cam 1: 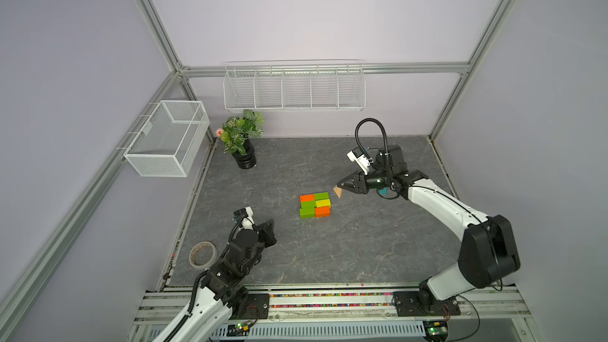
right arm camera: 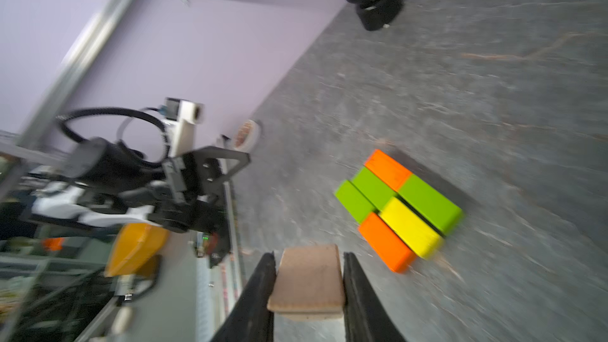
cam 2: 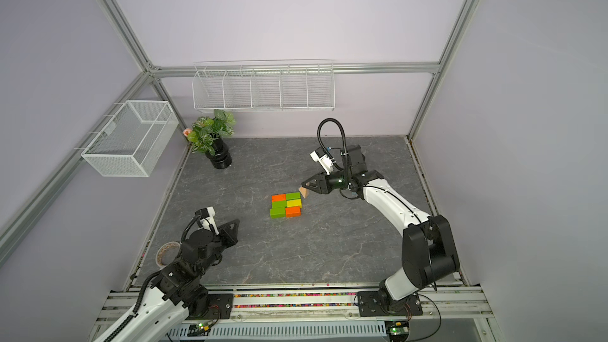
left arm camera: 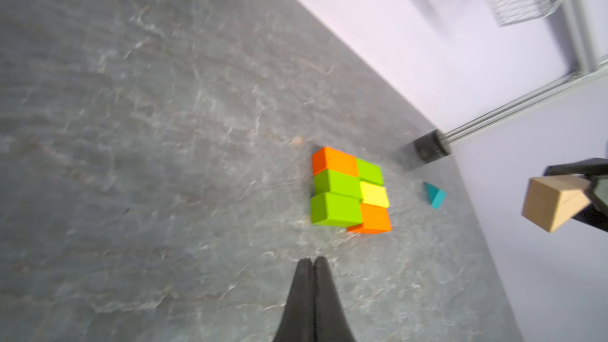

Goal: Assemble a piece of candy with building blocks
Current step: Pick up the building block from the center of the board, then place the building block at the center of the board.

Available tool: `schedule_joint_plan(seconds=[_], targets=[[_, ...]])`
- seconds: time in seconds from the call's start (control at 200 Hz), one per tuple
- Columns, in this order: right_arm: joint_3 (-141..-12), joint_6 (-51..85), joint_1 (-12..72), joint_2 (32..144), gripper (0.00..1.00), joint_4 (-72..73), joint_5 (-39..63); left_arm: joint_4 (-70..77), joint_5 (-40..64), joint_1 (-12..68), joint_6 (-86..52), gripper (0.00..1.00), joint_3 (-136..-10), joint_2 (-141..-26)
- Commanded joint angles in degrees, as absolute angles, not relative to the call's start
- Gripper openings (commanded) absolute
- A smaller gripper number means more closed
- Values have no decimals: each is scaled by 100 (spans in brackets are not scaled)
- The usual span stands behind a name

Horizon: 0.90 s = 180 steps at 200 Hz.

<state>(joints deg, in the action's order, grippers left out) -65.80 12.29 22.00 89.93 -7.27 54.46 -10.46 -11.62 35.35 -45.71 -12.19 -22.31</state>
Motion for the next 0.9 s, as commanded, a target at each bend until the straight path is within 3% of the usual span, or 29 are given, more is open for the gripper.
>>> schedule_joint_plan(seconds=[0.0, 0.14, 0.195, 0.305, 0.455, 0.535, 0.62, 0.895], targets=[[-6528, 3280, 2227, 9208, 9, 1471, 6881, -425, -896, 3526, -4157, 0, -1402, -2287], [-6276, 5082, 2285, 9414, 13, 3769, 7209, 575, -119, 3372, -3959, 0, -1641, -3304], [-6341, 5643, 2369, 9597, 15, 4215, 7290, 1251, 468, 3176, -3941, 12, -1752, -3881], [-6660, 6146, 2515, 10075, 15, 4262, 7476, 2190, 1546, 2864, -3967, 26, -2230, -5101], [-6780, 7048, 2583, 10536, 14, 5398, 7481, 1757, 2195, 2848, -3414, 41, -3223, -5745], [-6882, 7104, 2573, 10701, 14, 5427, 7465, 1793, 2473, 2853, -3244, 55, -3481, -5921], [-7057, 7110, 2574, 10885, 14, 5391, 7455, 1861, 2773, 2825, -3199, 64, -3706, -6234], [-7348, 7154, 2557, 11222, 14, 5414, 7501, 2218, 3820, 2778, -3354, 66, -4281, -7533]])
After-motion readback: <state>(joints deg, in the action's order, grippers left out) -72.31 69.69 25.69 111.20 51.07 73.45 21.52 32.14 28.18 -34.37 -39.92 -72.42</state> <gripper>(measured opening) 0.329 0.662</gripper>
